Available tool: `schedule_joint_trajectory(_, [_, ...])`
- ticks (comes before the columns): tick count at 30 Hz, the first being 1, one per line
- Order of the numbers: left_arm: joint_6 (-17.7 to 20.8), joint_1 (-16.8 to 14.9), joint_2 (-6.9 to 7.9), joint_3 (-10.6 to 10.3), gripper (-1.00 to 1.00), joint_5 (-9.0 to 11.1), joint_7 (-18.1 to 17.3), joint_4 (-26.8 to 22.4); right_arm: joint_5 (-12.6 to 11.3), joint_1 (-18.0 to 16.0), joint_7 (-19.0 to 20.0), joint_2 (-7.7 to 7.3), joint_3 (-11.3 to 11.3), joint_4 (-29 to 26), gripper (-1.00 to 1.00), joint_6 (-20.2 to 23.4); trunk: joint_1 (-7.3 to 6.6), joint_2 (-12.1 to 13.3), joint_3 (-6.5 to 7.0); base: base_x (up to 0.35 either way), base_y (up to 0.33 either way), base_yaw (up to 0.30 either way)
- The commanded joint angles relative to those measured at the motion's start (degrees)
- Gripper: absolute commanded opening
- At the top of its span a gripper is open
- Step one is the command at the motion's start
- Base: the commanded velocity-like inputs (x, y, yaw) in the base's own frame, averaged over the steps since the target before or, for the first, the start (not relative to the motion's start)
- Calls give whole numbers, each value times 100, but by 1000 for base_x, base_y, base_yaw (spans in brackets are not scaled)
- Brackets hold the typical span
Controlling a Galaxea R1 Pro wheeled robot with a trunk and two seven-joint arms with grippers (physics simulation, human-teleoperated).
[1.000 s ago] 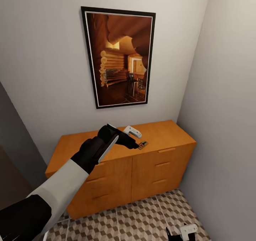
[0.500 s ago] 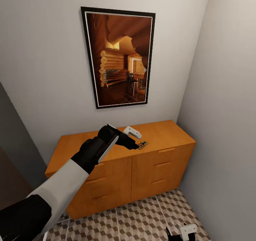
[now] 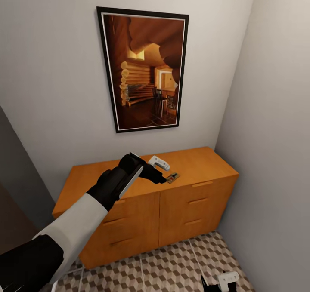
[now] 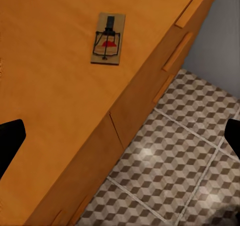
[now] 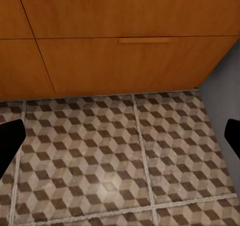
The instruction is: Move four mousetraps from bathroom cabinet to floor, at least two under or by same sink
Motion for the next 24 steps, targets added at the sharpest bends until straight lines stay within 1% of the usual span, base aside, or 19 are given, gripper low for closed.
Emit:
schedule_joint_trajectory(1, [30, -7, 0, -5, 100, 54, 31, 22, -57, -5, -7, 0, 53, 3, 100, -17, 5, -13, -13, 80, 0, 0])
schedule_joint_trajectory(11, [28, -7, -13, 2, 100, 49, 45, 162, -57, -5, -7, 0, 53, 3, 100, -20, 5, -13, -13, 25, 0, 0])
schedule_joint_trajectory(16, [23, -7, -53, 3, 100, 40, 54, 217, -57, -5, -7, 0, 54, 3, 100, -15, 5, -13, -13, 4, 0, 0])
schedule_joint_trajectory(21, [17, -7, -106, 9, 100, 24, 62, 377, -57, -5, -7, 0, 52, 3, 100, -15, 5, -13, -13, 1, 0, 0])
schedule_joint_trajectory(24, [-48, -7, -141, 11, 100, 16, 65, 449, -57, -5, -7, 0, 53, 3, 100, -16, 5, -13, -13, 0, 0, 0])
